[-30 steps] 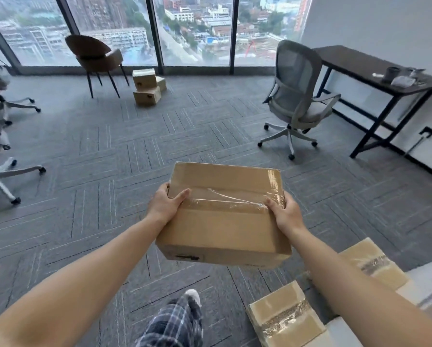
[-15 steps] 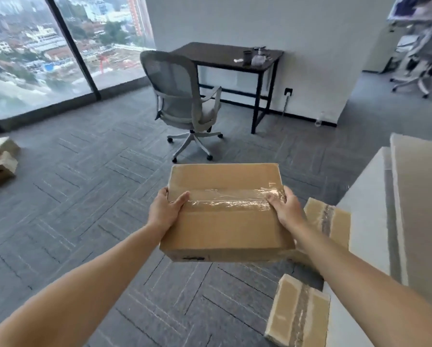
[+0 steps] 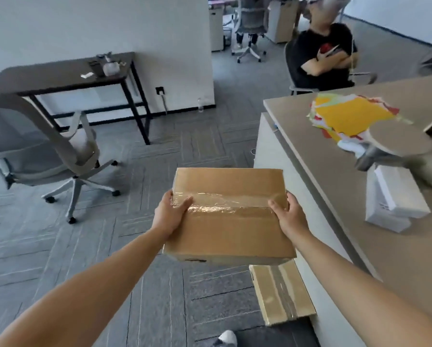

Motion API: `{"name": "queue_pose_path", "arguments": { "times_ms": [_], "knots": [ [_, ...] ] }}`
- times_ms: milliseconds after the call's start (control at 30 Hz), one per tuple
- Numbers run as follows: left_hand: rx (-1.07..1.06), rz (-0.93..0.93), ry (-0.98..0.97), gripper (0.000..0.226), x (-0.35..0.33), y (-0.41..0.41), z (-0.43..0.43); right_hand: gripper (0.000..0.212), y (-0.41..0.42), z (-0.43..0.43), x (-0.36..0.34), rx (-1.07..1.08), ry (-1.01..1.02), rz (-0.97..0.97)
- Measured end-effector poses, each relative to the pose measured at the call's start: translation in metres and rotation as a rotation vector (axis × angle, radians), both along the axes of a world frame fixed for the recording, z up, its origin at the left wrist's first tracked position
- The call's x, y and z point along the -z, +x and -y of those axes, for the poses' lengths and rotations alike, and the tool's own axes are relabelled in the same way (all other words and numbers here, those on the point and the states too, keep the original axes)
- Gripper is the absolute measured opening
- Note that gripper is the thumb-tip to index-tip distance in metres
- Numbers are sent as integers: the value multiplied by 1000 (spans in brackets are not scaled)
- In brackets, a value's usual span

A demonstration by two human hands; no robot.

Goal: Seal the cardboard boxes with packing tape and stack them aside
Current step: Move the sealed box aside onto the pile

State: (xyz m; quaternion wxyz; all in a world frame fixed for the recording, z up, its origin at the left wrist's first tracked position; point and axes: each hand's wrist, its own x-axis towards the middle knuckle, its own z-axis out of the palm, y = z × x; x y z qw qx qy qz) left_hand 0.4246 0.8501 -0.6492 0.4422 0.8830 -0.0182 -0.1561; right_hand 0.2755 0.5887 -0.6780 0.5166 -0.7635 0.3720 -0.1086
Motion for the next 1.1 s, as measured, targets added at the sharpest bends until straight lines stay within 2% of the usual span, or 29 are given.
{"name": "queue_pose_path", "arguments": {
  "times_ms": [333, 467, 600, 733, 867, 1000, 1100],
  "knots": [
    [415, -31, 56, 77, 17, 47, 107, 66, -47, 24, 25, 362, 107, -26],
    [575, -73, 94, 82, 41, 57, 152, 70, -67, 22, 57, 529, 181, -52],
    [736, -110, 162, 84, 77, 58, 196, 65, -80, 17, 97, 715, 225, -59],
    [913, -136, 151, 83, 128, 53, 237, 64, -90, 16, 144, 888, 245, -54],
    [1004, -220, 150, 94, 196, 52, 265, 63, -106, 12, 197, 1007, 214, -41],
    [1079, -214, 167, 78, 252, 31, 287, 61, -122, 0, 258, 1109, 200, -1],
    [1151, -201, 141, 75, 305, 17, 301, 61, -132, -10, 307, 1182, 193, 44]
  ]
}}
